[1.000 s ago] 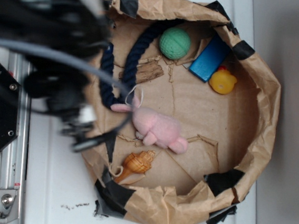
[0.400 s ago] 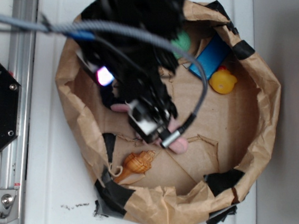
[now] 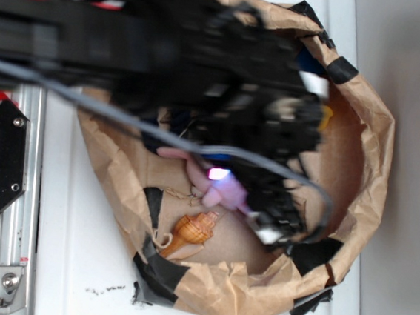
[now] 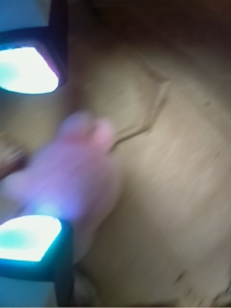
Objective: Grab the shell.
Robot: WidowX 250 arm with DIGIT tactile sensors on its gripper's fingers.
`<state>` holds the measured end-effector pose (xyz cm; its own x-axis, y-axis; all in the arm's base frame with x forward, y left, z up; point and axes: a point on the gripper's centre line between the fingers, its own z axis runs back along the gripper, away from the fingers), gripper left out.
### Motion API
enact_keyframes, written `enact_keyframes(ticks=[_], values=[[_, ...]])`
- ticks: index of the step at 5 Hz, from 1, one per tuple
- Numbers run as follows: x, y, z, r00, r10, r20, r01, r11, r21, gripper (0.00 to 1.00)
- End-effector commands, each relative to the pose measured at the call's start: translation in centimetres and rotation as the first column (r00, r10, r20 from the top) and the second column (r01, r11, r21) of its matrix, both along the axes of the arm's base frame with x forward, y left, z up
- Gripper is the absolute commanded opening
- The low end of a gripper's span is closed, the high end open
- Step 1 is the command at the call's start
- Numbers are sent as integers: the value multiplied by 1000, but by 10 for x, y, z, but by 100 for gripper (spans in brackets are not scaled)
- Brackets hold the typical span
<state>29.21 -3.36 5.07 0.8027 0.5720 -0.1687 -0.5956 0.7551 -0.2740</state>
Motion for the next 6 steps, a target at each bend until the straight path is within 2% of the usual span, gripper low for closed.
enact_keyframes(ticks=[1, 2, 3, 4, 5, 6], values=[[-21, -54, -3, 988, -152, -42, 152, 988, -2, 100], [-35, -43, 21, 986, -166, -29, 168, 982, 83, 100], [-32, -15, 60, 992, -121, 45, 111, 979, 173, 100], [-28, 0, 76, 993, -95, 66, 84, 985, 148, 100], [-34, -7, 66, 994, -106, 24, 102, 986, 130, 100], [-48, -23, 50, 990, -137, -18, 138, 987, 86, 100]])
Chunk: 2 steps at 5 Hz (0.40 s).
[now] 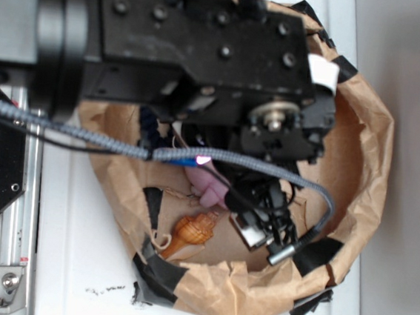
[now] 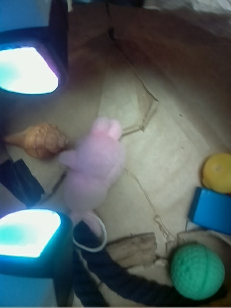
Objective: Grab the shell.
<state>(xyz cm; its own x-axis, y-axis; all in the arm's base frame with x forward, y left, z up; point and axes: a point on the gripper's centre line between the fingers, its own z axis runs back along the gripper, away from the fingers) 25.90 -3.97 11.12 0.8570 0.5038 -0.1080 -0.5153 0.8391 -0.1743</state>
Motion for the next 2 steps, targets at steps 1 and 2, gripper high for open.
enact_keyframes(ticks=[1, 2], values=[[-21, -35, -19, 997, -74, -22, 72, 994, -82, 100], [-24, -48, -45, 996, -86, -17, 85, 995, -60, 100]])
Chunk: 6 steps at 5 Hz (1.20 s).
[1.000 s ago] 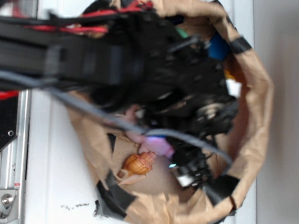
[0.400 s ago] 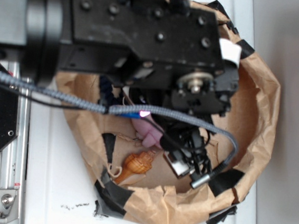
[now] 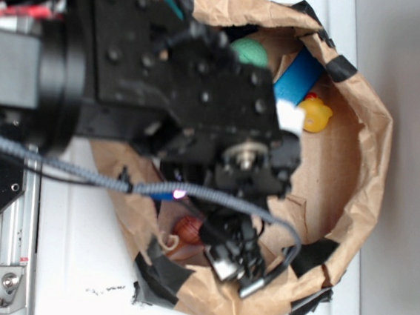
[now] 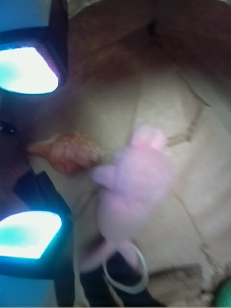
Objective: Grab the shell.
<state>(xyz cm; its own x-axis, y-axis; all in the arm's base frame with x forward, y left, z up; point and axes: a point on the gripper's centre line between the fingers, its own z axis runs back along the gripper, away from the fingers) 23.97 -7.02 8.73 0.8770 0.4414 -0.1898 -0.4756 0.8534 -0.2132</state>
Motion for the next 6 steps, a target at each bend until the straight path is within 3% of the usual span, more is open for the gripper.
enact_keyframes(ticks=[1, 2, 3, 4, 5, 6], values=[[3, -23, -46, 998, -53, 35, 53, 999, 14, 100], [1, -28, -67, 997, -77, -31, 77, 997, -11, 100], [-5, -34, -69, 992, -103, -78, 102, 995, -5, 0], [-2, -27, -54, 990, -132, -48, 132, 991, -8, 0], [14, 4, -13, 975, -187, 119, 180, 982, 65, 0], [20, 41, 39, 915, -289, 283, 251, 954, 163, 0]])
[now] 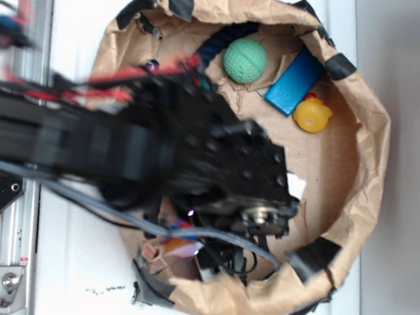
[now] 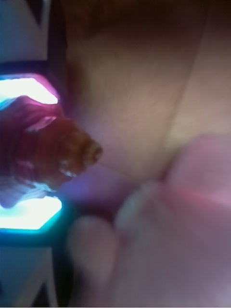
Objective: Grab the shell.
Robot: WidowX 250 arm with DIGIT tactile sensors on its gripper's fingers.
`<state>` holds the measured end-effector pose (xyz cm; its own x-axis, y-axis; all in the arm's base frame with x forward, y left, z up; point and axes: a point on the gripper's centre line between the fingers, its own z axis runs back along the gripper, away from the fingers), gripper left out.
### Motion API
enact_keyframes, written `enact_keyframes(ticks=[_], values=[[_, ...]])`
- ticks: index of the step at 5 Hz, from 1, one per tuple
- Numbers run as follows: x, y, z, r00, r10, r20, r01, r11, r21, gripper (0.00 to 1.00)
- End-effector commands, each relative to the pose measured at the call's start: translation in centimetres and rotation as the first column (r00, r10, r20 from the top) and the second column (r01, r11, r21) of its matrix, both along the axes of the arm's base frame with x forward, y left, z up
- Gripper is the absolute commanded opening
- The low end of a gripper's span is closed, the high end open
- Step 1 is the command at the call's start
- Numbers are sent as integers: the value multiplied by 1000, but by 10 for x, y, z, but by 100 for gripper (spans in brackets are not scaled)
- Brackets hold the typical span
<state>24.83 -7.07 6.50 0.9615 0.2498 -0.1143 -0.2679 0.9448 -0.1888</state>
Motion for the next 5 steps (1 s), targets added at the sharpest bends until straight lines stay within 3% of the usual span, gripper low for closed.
enact_keyframes(ticks=[1, 2, 3, 4, 5], values=[[14, 55, 89, 933, -204, 296, 152, 970, 187, 0], [12, 46, 91, 905, -325, 275, 235, 920, 315, 0], [13, 47, 79, 905, -299, 303, 203, 929, 311, 0], [19, 50, 75, 893, -283, 350, 207, 949, 240, 0], [19, 47, 77, 908, -246, 339, 196, 965, 177, 0]])
